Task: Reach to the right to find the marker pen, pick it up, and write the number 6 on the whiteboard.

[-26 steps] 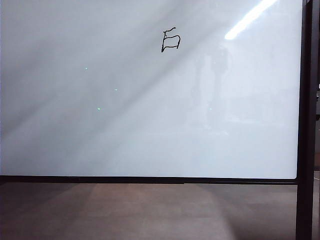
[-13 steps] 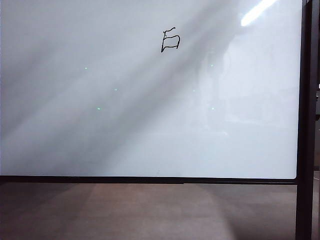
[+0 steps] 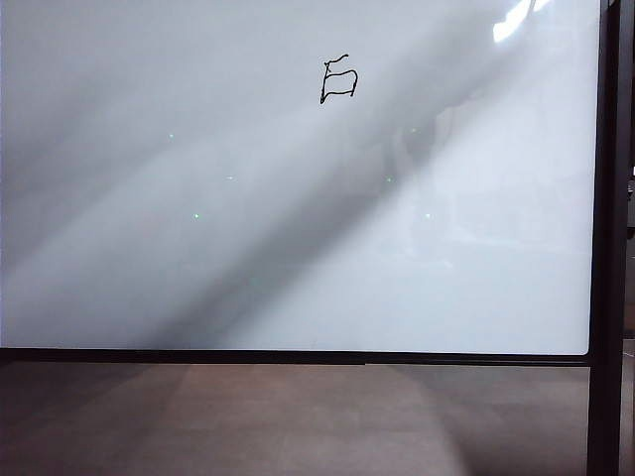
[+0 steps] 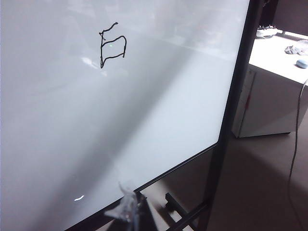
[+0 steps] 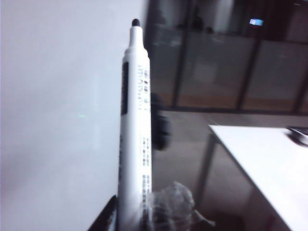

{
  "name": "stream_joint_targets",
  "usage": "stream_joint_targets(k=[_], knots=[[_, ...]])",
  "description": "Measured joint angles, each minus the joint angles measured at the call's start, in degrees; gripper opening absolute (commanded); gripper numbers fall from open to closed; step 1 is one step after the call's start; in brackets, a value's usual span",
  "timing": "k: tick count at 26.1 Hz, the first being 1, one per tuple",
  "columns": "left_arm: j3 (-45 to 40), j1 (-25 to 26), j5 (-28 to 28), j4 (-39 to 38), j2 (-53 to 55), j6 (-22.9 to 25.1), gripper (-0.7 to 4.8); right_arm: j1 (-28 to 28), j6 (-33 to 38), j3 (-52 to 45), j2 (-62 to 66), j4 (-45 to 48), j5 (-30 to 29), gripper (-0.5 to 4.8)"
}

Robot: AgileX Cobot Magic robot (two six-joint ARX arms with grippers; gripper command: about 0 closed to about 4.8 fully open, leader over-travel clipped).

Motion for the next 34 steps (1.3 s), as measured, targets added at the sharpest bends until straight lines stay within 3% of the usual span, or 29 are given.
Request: stream_joint_targets(k=[6,15,24,28,34], knots=[[0.0,0.0,0.0,0.0,0.0,0.0,-0.06,-6.9,0.2,-0.5,0.0,-0.5,-2.1,0.43],[0.0,0.0,0.0,0.0,0.0,0.0,-0.06,-17.4,5.5,-9.6,2.4,1.7,-14.0,0.53],[0.0,0.0,-0.2,1.2,0.0,0.0,-0.06,-17.6,7.6,-15.8,10.0,7.2,-19.3,0.53],[-0.8,0.0,-0.8,1.9,-5.0,0.1,-0.06,-17.5,10.2,-15.8,9.7,8.0,-24.1,0.54],[-16.2,0.0,-6.7,2.4,-19.8,0.2,-0.06,-17.3,12.1,-15.8,0.7,5.6,-28.5,0.54]])
